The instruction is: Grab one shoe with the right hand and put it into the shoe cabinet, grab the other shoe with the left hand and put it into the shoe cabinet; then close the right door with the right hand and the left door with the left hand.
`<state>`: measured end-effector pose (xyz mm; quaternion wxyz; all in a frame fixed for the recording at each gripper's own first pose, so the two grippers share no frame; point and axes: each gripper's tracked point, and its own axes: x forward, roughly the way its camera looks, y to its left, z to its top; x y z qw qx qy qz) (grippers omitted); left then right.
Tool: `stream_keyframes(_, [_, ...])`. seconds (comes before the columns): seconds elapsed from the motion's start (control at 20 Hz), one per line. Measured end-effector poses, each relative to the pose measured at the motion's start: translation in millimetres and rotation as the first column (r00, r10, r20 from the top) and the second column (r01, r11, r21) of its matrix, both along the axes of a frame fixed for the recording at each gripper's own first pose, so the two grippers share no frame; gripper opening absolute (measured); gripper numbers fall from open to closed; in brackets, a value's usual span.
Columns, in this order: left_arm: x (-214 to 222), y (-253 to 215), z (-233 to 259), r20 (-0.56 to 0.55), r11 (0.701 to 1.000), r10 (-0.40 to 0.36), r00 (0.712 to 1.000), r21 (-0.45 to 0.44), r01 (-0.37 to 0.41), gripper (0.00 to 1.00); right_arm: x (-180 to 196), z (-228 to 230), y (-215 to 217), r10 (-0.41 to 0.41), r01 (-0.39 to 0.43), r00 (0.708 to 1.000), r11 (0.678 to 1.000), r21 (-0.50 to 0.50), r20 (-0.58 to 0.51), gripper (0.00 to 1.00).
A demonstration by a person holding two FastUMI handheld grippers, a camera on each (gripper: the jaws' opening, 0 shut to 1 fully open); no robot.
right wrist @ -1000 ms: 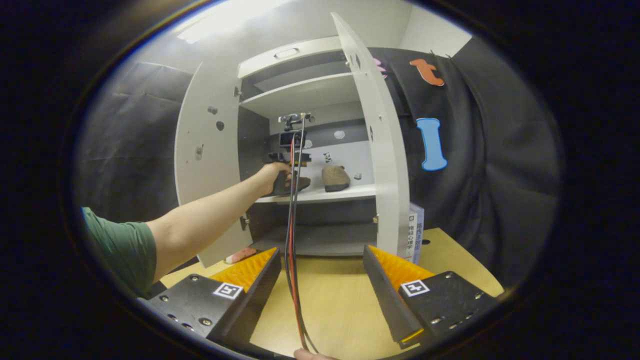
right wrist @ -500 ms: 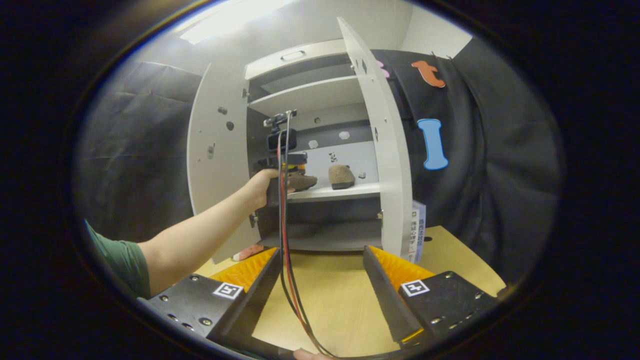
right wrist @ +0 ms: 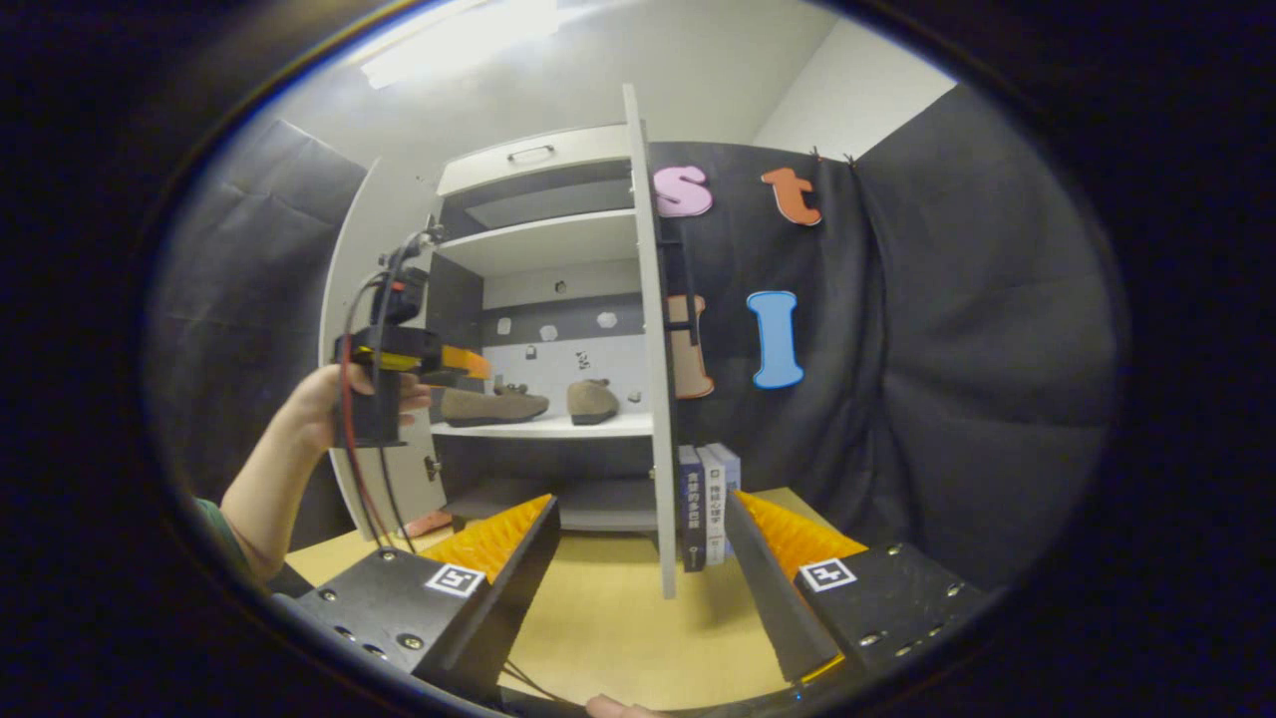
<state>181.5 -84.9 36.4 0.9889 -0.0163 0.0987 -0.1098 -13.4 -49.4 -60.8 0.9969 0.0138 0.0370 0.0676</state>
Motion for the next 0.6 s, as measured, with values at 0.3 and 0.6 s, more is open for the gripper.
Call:
stream_keyframes(0.3, [-87, 53, 70, 0.062, 0.998, 0.041, 0.997, -0.05, -0.038, 0.95, 24, 36, -68, -0.104, 0.105, 0.994, 0.994, -0.038, 0.017, 0.99])
stream_keyframes(0.6, [-144, 141, 137, 0.179, 0.981, 0.162, 0.97, -0.134, -0.139, 0.93, 65, 67, -119, -0.181, 0.181, 0.983, 0.983, -0.022, -0.008, 0.99])
